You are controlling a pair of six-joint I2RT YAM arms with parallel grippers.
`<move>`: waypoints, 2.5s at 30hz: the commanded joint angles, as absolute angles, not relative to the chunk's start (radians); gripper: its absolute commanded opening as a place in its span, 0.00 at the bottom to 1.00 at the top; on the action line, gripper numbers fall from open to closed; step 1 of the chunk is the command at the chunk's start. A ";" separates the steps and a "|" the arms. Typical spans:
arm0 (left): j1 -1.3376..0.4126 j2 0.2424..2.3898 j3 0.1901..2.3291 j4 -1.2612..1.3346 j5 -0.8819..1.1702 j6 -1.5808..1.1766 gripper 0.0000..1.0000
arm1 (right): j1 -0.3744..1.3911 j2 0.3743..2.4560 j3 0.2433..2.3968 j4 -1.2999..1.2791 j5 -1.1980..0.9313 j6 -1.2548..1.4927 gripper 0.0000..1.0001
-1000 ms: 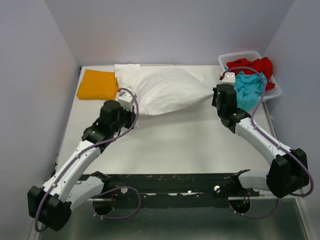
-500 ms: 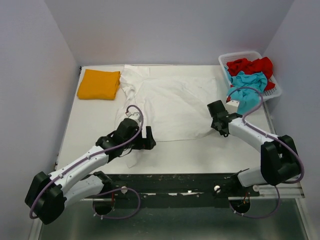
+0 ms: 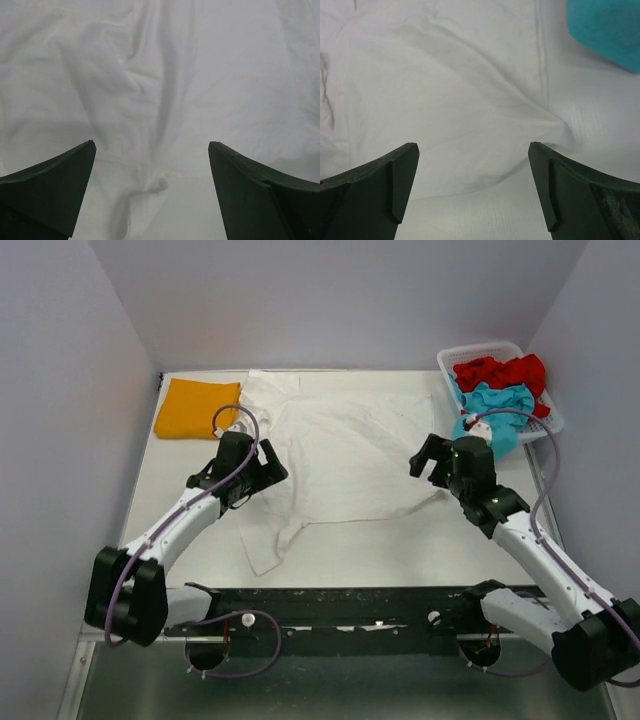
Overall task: Fold and stack the t-shirts
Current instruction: Flatten out the tshirt
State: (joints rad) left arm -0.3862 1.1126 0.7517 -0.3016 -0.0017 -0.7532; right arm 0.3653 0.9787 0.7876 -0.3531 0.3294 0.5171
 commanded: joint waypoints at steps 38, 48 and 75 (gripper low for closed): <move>-0.421 0.921 0.639 -0.485 -0.005 -0.852 0.98 | 0.357 1.252 0.833 -0.449 0.360 0.577 1.00; -0.325 1.330 0.733 -0.293 0.135 -0.817 0.98 | 0.235 1.804 1.110 -0.226 0.248 0.558 1.00; -0.265 1.546 0.792 -0.393 0.197 -0.837 0.98 | 0.062 1.794 0.951 -0.283 0.292 0.767 1.00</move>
State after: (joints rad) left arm -0.2737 1.6211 0.9020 -0.2775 0.2188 -0.8219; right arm 0.0921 1.8023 1.0405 -0.0868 0.2047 0.7151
